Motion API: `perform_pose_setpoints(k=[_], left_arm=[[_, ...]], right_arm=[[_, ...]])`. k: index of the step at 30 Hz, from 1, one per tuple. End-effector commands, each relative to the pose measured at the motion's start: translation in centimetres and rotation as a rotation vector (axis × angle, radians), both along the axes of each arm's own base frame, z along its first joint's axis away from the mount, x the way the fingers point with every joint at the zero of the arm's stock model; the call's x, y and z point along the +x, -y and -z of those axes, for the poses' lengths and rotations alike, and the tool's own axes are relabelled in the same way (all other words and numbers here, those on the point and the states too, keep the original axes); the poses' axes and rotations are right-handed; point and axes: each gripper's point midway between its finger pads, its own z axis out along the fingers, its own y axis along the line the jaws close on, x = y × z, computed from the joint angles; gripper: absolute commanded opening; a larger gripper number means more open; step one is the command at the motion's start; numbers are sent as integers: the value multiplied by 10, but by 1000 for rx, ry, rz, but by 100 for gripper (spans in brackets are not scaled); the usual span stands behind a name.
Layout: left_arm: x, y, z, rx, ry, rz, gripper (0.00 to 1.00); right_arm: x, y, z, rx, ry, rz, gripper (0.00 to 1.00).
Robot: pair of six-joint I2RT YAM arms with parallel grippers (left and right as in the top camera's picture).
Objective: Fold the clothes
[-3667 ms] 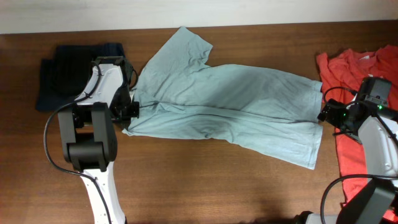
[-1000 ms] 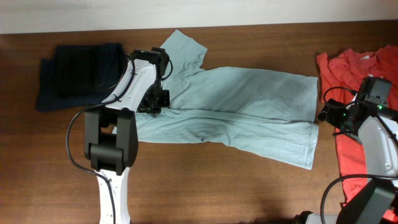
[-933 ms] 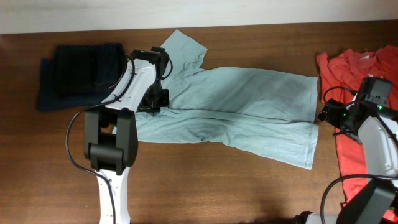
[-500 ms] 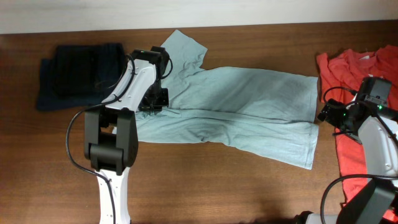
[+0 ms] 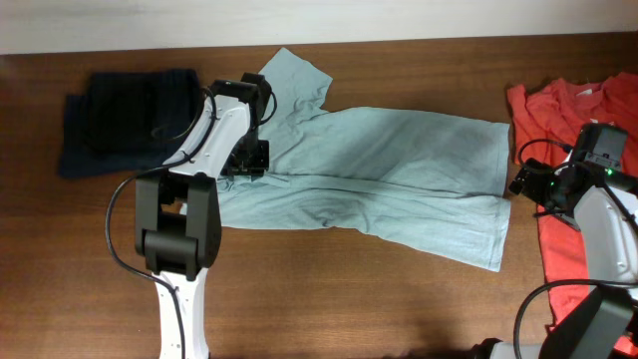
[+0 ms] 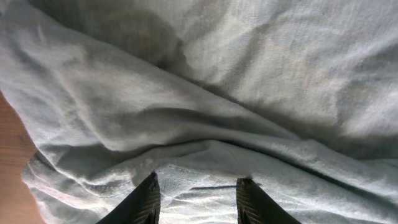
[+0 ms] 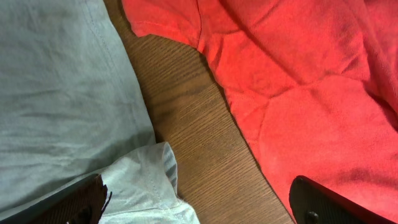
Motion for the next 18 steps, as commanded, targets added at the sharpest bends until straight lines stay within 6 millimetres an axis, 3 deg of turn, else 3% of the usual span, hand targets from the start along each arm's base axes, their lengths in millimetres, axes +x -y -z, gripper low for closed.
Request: perform_pose_setpoints(k=[1, 12, 18], left_arm=[[2, -10, -8, 39, 15, 66, 40], [27, -4, -7, 26, 116, 103, 38], [41, 0, -8, 14, 172, 101, 28]], right_arm=[[2, 3, -2, 1, 7, 11, 99], [2, 3, -2, 1, 7, 11, 99], [2, 3, -2, 1, 7, 11, 99]])
